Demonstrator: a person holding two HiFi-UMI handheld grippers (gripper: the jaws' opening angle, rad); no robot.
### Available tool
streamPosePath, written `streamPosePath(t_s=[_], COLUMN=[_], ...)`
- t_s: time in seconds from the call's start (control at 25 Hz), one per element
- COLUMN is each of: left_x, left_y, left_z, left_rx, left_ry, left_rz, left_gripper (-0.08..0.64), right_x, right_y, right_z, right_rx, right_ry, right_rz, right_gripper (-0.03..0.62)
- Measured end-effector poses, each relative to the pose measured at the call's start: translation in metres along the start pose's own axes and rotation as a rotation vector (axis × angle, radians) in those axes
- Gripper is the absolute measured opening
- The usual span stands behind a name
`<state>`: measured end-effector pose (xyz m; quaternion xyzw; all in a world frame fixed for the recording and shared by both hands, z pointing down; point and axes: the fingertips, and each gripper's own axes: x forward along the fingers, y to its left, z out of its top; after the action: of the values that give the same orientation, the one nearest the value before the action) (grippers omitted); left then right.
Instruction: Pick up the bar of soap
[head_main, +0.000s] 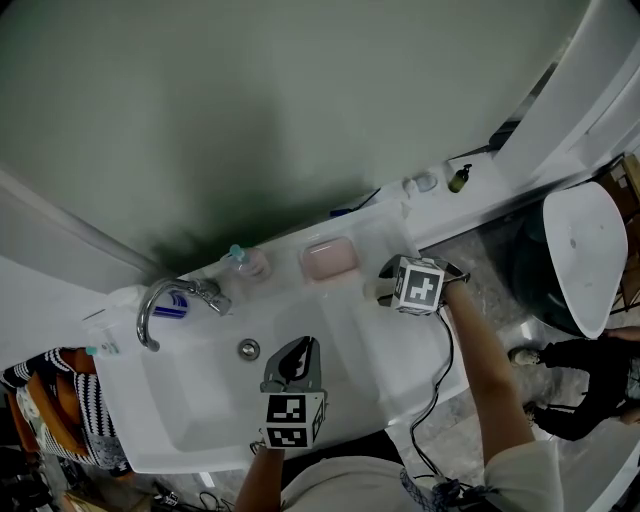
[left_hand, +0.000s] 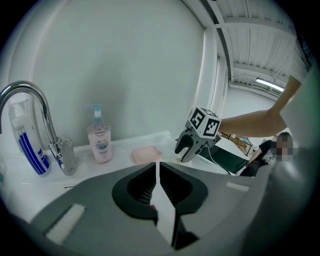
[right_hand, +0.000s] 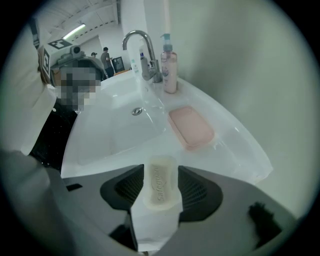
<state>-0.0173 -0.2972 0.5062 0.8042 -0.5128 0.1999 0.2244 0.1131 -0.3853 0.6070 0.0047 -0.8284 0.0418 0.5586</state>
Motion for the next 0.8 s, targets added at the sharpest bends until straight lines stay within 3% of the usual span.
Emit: streamPosePath(t_s=[0.4, 0.8], left_x=[-0.01, -0.021], left_y=[0.007, -0.001], left_z=[0.008, 0.004], left_rx=[-0.005, 0.015], left_ry=[-0.034, -0.052], left_rz=[0.007, -0.003], left_gripper=[0.043, 0.043], right_x=[-0.04, -0.08], right_y=[-0.008, 0.014], right_z=[0.017, 0.036], right_rx=[0.133, 0.371], right_ry=[-0.176, -0.48], right_rz=[-0.2, -0.378], right_gripper=[0.209, 0.207])
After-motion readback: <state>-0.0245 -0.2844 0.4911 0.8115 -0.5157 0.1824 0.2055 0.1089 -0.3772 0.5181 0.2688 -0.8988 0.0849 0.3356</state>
